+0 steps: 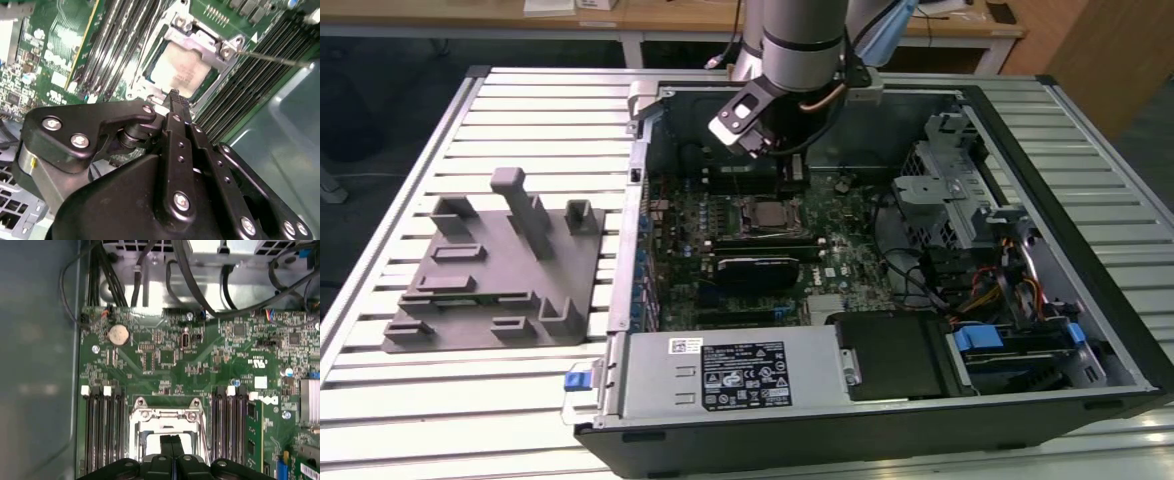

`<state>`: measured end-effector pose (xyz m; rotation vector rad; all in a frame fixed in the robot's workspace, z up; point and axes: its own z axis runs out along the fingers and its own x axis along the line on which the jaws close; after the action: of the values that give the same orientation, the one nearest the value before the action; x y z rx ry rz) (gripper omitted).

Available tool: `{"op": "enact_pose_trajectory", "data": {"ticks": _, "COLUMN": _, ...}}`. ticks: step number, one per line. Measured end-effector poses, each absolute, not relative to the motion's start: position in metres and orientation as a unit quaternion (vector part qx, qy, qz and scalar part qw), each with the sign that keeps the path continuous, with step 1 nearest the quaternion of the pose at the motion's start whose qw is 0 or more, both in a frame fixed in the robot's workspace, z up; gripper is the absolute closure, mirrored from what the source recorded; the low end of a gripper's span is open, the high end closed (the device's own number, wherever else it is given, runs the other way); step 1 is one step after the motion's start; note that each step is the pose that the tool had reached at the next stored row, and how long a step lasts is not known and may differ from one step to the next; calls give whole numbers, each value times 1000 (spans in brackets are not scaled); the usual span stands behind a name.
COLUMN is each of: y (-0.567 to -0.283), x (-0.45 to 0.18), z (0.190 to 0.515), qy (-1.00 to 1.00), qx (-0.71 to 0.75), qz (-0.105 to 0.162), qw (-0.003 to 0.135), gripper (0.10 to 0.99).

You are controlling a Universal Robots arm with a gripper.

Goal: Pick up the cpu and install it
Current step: 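Close the cpu cover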

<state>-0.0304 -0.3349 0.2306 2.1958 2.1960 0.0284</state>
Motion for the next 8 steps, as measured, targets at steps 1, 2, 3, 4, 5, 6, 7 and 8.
{"op": "enact_pose_trajectory", "data": {"ticks": 1, "y": -335, "x": -32, "z": 230, "qy": 707, "qx": 707, "qz": 9, "qw": 18, "gripper": 980}}
{"op": "enact_pose_trajectory", "data": {"ticks": 2, "y": -336, "x": -33, "z": 230, "qy": 707, "qx": 707, "qz": 9, "qw": 18, "gripper": 980}}
{"op": "enact_pose_trajectory", "data": {"ticks": 3, "y": -336, "x": -34, "z": 229, "qy": 707, "qx": 707, "qz": 9, "qw": 18, "gripper": 980}}
{"op": "enact_pose_trajectory", "data": {"ticks": 4, "y": -336, "x": -35, "z": 229, "qy": 707, "qx": 707, "qz": 9, "qw": 18, "gripper": 980}}
{"op": "enact_pose_trajectory", "data": {"ticks": 5, "y": -336, "x": -35, "z": 229, "qy": 707, "qx": 707, "qz": 9, "qw": 18, "gripper": 980}}
{"op": "enact_pose_trajectory", "data": {"ticks": 6, "y": -336, "x": -35, "z": 229, "qy": 707, "qx": 707, "qz": 9, "qw": 18, "gripper": 980}}
{"op": "enact_pose_trajectory", "data": {"ticks": 7, "y": -336, "x": -35, "z": 229, "qy": 707, "qx": 707, "qz": 9, "qw": 18, "gripper": 980}}
{"op": "enact_pose_trajectory", "data": {"ticks": 8, "y": -336, "x": -35, "z": 229, "qy": 707, "qx": 707, "qz": 9, "qw": 18, "gripper": 980}}
